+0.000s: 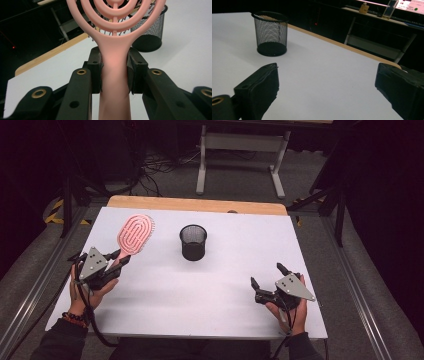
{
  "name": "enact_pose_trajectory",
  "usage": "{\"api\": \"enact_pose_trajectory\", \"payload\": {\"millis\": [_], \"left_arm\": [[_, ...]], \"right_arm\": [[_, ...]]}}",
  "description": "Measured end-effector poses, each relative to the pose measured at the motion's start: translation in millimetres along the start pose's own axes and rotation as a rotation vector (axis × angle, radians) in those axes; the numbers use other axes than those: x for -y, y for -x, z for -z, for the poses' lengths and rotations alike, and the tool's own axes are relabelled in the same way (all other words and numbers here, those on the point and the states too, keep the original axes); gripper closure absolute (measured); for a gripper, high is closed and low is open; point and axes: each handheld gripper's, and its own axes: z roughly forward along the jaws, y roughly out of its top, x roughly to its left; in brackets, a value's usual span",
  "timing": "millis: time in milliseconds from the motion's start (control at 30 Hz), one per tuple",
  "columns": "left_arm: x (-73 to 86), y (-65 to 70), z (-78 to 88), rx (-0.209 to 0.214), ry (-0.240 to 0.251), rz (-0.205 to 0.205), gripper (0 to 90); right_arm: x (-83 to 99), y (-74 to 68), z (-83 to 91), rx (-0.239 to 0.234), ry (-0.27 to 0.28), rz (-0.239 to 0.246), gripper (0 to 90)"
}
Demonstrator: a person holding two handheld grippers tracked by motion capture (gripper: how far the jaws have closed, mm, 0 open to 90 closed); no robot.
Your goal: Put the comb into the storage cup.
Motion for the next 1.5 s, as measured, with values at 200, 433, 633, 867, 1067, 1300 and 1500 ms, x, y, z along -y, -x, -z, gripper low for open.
{"api": "enact_pose_trajectory", "payload": {"millis": [200, 433, 633, 867, 1067, 1300, 1500], "left_arm": [[-5.5, 6.9, -7.2, 0.036, 0.009, -0.02, 69.4], [-13.9, 16.4, -19.4, 0.068, 0.022, -0.051, 69.4], [-22.8, 27.9, -27.5, 0.113, 0.036, -0.068, 69.4], [-28.1, 38.6, -33.9, 0.134, 0.049, -0.082, 69.4], [-31.8, 47.4, -37.3, 0.161, 0.058, -0.095, 69.4], [-35.3, 55.8, -43.5, 0.185, 0.066, -0.109, 69.4], [-36.7, 65.1, -48.9, 0.22, 0.076, -0.096, 69.4]], "right_arm": [[-17.9, 1.3, 0.8, -0.017, 0.045, -0.018, 4.3], [-39.4, -4.1, -8.7, -0.081, 0.072, -0.046, 3.1], [-64.3, -24.0, -22.7, -0.19, 0.034, 0.007, 2.6], [-80.5, -46.8, -36.5, -0.253, 0.043, 0.025, 3.8], [-91.1, -59.9, -46.8, -0.315, 0.064, -0.006, 4.6], [-100.5, -72.2, -53.2, -0.376, 0.083, -0.022, 4.6], [-107.6, -81.3, -58.1, -0.432, 0.091, -0.042, 4.5]]}}
